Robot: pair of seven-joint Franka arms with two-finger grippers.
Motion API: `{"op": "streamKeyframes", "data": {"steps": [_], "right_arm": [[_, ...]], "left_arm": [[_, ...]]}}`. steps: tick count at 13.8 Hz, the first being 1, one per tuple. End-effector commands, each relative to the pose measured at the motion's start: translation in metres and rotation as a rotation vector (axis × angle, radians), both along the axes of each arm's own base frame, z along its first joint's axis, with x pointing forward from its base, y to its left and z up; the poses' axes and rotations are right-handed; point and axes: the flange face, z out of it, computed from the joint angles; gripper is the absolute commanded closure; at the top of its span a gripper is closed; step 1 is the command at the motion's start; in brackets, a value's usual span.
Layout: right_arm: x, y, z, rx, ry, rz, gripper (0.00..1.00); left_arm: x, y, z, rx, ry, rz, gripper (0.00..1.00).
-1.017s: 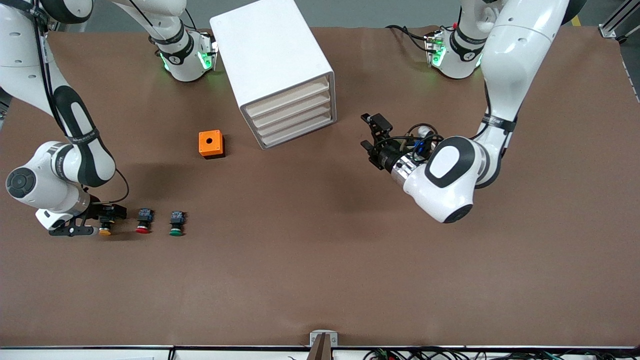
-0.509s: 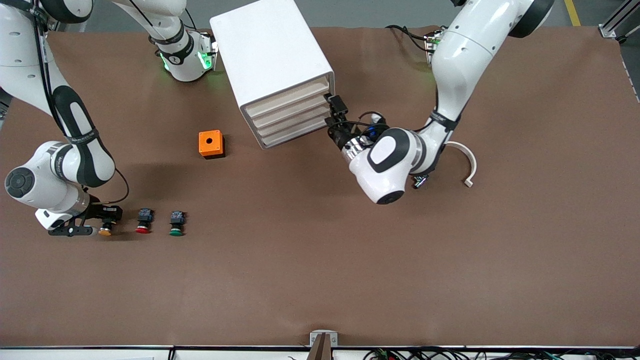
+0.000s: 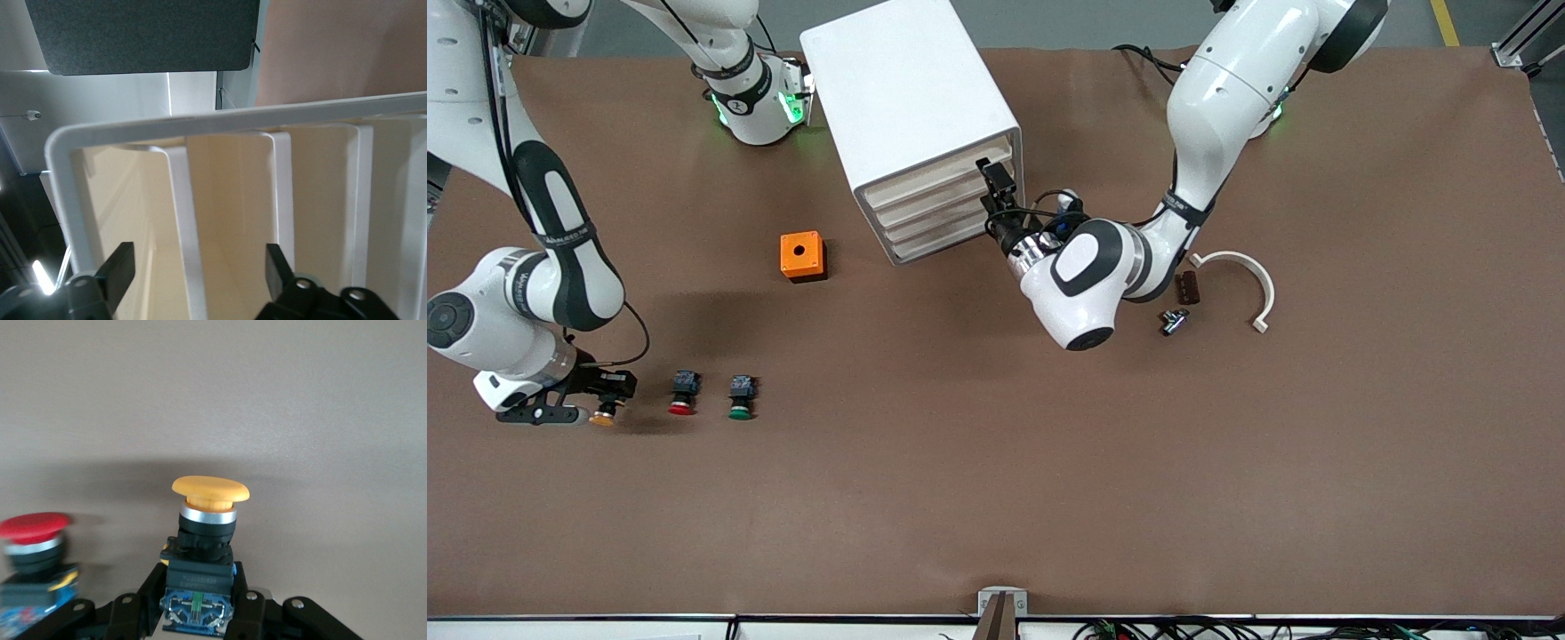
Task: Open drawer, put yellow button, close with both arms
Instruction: 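Hook the left gripper into the top drawer while the right gripper lifts the button, then pull the drawer open with the left gripper while the right gripper carries the button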
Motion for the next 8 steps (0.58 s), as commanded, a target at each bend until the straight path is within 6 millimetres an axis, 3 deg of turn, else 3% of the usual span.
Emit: {"op": "streamKeyframes", "data": {"steps": [1, 4, 6, 8], "right_arm": [[-0.008, 0.027, 0.054, 0.010, 0.051, -0.067, 1.00], [-0.020, 0.053, 0.107, 0.008, 0.129, -0.104, 1.00], [-0.029, 0.081, 0.145, -0.001, 0.157, -0.139, 1.00], [-0.039, 0.115, 0.175, -0.018, 0.186, -0.206, 1.00]], "left_arm": [[-0.009, -0.022, -0.005, 0.042, 0.009, 0.010, 0.21], [-0.008, -0.023, -0.006, 0.039, 0.011, 0.019, 0.38], [-0.006, -0.027, 0.001, 0.011, 0.030, 0.048, 0.39], [-0.006, -0.029, 0.004, 0.004, 0.033, 0.052, 0.62]]}}
